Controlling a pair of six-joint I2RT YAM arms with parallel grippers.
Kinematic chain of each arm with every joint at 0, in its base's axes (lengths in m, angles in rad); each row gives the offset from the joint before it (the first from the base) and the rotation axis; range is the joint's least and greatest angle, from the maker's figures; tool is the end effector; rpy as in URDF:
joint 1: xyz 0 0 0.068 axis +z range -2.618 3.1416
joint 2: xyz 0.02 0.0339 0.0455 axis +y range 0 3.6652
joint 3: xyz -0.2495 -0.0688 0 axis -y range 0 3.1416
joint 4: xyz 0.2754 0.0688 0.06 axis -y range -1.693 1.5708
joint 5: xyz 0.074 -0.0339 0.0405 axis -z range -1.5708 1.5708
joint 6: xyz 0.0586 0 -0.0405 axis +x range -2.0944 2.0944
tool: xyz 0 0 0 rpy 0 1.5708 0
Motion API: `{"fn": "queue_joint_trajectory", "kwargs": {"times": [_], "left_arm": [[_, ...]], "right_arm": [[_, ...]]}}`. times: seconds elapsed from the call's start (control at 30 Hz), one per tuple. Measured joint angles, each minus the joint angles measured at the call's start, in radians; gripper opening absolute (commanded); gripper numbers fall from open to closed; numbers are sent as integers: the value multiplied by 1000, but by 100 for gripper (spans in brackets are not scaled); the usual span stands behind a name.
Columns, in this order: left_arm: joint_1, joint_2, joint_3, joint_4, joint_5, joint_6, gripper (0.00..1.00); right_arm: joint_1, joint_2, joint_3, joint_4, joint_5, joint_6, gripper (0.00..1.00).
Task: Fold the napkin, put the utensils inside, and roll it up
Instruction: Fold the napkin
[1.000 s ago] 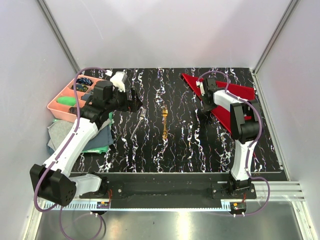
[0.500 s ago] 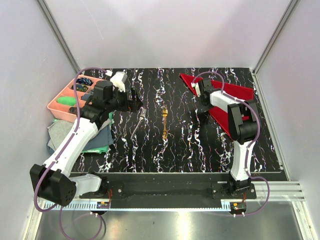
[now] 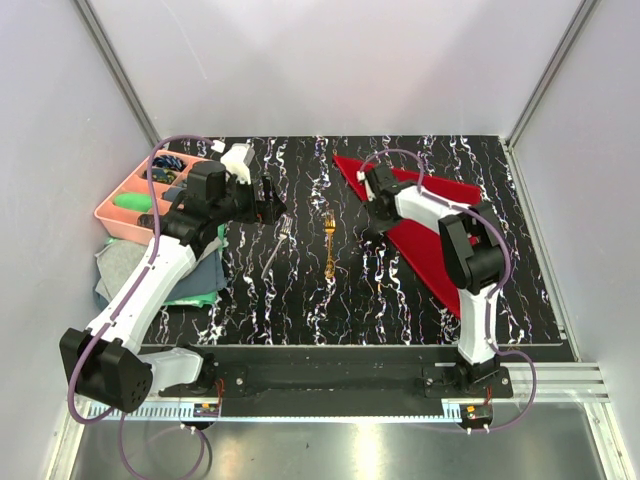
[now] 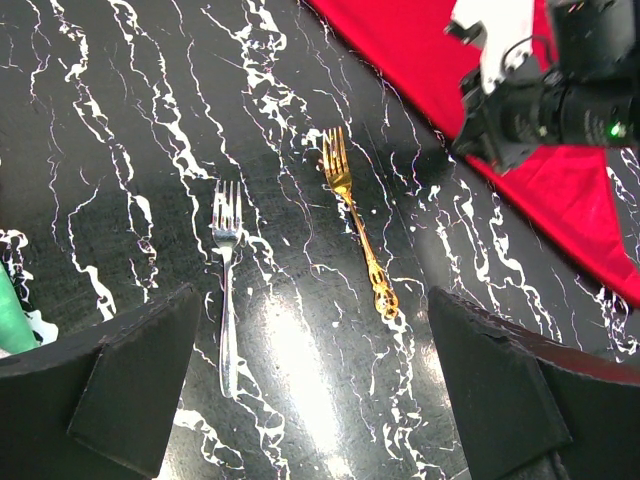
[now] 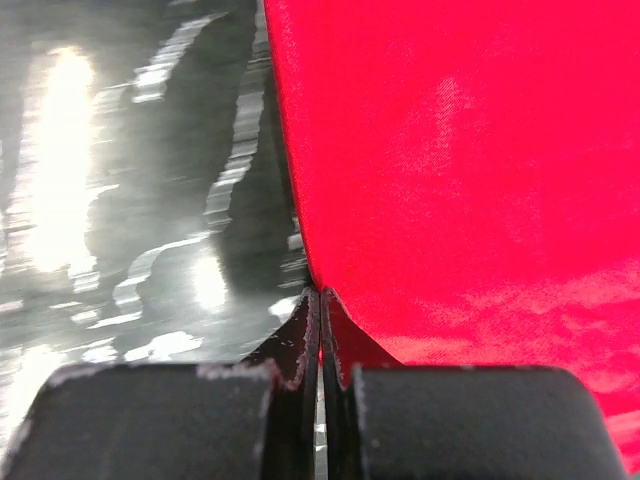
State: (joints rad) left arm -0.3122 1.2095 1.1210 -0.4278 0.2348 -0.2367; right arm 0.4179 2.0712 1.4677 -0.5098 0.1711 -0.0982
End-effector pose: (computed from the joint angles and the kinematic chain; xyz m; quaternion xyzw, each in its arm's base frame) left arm 0.3054 -0.1129 0.3176 0.0913 0.8554 -0.2329 0.4536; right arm 0.4233 0.1770 0.1073 -0.2289 0.9432 -0.0462 0.2363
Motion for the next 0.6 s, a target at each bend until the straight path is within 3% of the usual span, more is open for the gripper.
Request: {"fn": "queue_joint_trajectory", "kwargs": {"times": [0.27,0.47,0.6], "left_arm": [[0,0,0,0,2,0,99],[0,0,0,0,2,0,99],[0,-3,0,0,1,0,99]], "right_arm": [[110,6,27,-68,-31,158,0],[156,27,85,-143,-87,260,33],[187,27,129,-175,-117,330,40]]}}
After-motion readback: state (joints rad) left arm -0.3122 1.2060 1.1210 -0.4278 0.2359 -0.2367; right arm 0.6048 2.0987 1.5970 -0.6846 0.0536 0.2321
